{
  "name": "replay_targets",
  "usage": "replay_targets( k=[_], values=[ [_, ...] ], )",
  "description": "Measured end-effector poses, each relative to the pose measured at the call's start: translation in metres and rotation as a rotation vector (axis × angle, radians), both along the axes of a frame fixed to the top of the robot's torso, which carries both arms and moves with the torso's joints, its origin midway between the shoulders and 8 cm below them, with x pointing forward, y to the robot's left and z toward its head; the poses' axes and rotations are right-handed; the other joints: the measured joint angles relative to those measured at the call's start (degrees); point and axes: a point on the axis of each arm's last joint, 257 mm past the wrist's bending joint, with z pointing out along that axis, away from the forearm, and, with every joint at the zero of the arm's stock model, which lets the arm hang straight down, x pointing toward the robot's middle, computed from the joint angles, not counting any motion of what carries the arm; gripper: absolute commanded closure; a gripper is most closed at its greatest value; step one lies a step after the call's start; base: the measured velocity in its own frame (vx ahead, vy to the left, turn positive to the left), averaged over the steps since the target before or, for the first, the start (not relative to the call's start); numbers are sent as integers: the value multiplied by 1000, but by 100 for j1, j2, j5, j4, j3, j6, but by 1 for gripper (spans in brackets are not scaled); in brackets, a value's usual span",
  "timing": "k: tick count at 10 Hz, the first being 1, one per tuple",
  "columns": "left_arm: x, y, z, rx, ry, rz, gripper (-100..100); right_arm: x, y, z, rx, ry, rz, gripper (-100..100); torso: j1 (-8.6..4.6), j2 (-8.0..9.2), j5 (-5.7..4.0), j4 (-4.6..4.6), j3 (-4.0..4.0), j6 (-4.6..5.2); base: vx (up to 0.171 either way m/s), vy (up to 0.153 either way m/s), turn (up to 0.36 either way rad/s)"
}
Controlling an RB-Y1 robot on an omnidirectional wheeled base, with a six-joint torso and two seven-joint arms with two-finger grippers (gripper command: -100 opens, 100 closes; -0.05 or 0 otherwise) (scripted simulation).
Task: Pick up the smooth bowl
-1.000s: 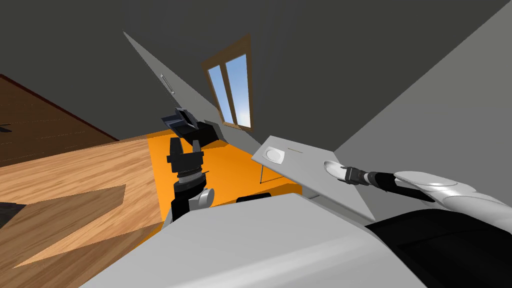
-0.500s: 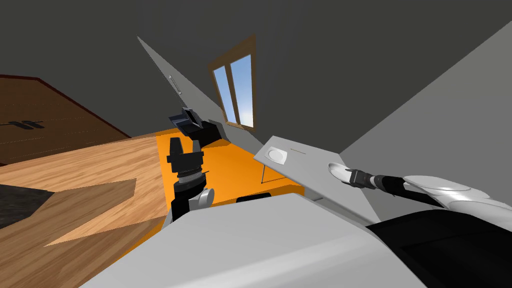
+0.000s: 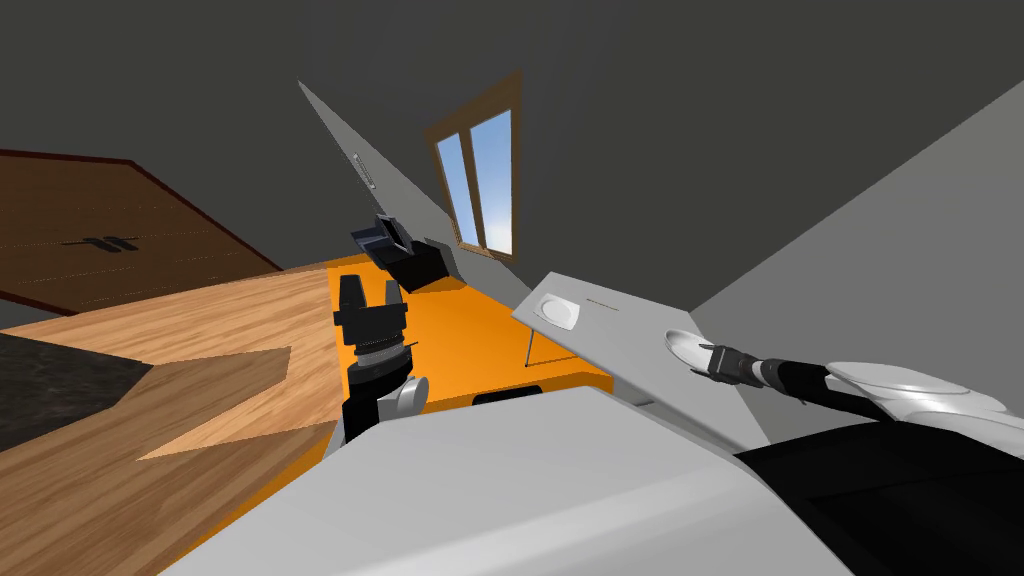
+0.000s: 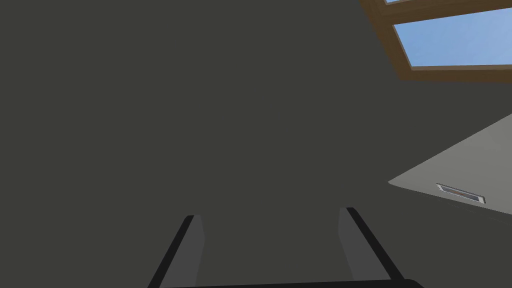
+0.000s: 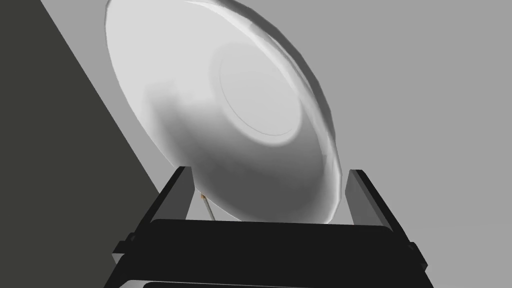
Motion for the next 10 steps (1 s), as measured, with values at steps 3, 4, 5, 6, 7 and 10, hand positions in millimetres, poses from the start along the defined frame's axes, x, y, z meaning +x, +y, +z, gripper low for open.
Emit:
replay_targets(
  k=[3,4,5,6,7,10],
  values=[
    [0,0,0,0,0,0,0,-18,-2,-11,20,2,-27,100,2,0,2,0,0,0,-10,14,91],
    [0,0,0,0,0,0,0,-18,-2,-11,20,2,-27,100,-2,-2,1,0,-1,-2,-3,6,-10],
    [0,0,0,0,0,0,0,-18,-1,-11,21,3,-29,100,-3,-5,5,0,-2,-7,0,0,0],
    [0,0,0,0,0,0,0,-18,-2,-10,20,0,-30,100,-2,-5,-1,-3,-4,-5,0,0,0],
    [0,0,0,0,0,0,0,-18,-2,-10,20,0,-30,100,-2,-5,1,-3,-4,-5,0,0,0],
    [0,0,0,0,0,0,0,-16,-2,-9,16,2,-27,100,-1,-2,7,-3,-3,4,5,-8,-71]
  ],
)
